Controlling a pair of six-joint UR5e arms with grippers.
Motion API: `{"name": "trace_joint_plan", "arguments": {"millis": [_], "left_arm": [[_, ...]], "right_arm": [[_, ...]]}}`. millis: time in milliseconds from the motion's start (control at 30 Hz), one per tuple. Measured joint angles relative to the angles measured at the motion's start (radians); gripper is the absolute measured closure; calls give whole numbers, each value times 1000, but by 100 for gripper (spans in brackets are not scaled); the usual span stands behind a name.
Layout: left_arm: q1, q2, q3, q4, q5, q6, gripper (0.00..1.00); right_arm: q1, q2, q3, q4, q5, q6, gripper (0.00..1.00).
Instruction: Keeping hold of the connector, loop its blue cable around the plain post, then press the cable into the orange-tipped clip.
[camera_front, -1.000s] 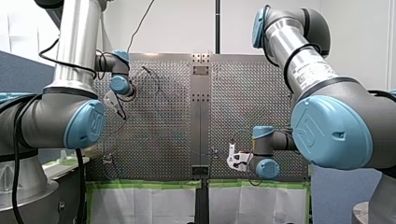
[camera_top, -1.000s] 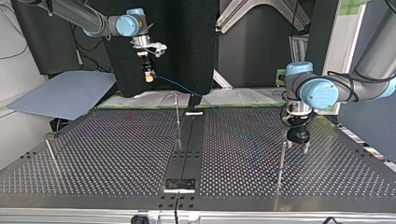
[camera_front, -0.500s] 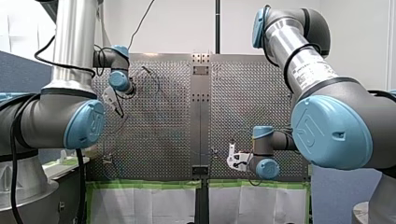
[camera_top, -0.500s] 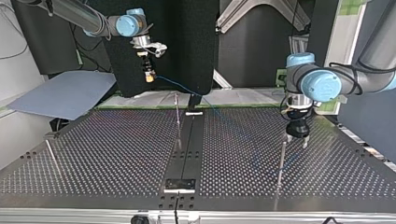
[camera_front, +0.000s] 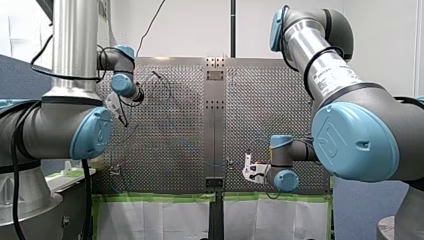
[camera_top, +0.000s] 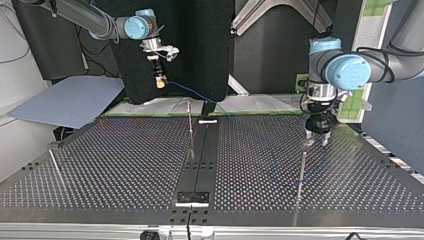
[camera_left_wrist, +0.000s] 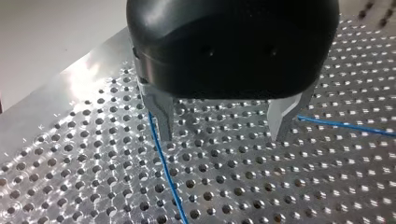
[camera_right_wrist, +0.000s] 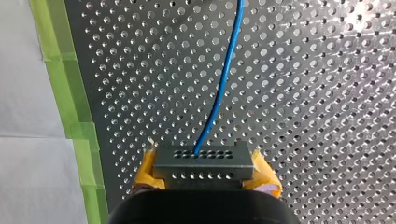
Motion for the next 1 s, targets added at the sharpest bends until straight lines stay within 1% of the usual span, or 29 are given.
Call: {"name": "trace_joint_plan", "arguments": {"millis": [133, 333, 633, 833, 900, 1000], "left_arm": [[9, 38, -9, -35, -9, 37, 0], [6, 95, 35, -92, -48, 94, 0], [-22, 181, 120, -178, -131, 180, 0], [-51, 235, 174, -231, -184, 233, 0], [-61, 252, 191, -248, -193, 250, 0], [-78, 277, 216, -273, -191, 275, 0]], "right_arm": [[2, 0, -8, 16, 0, -2, 100], [4, 0, -11, 28, 0, -4, 100], [6, 0, -12, 30, 0, -4, 100], [7, 0, -12, 30, 0, -4, 100], [7, 0, -12, 30, 0, -4, 100], [7, 0, -12, 30, 0, -4, 100]]}}
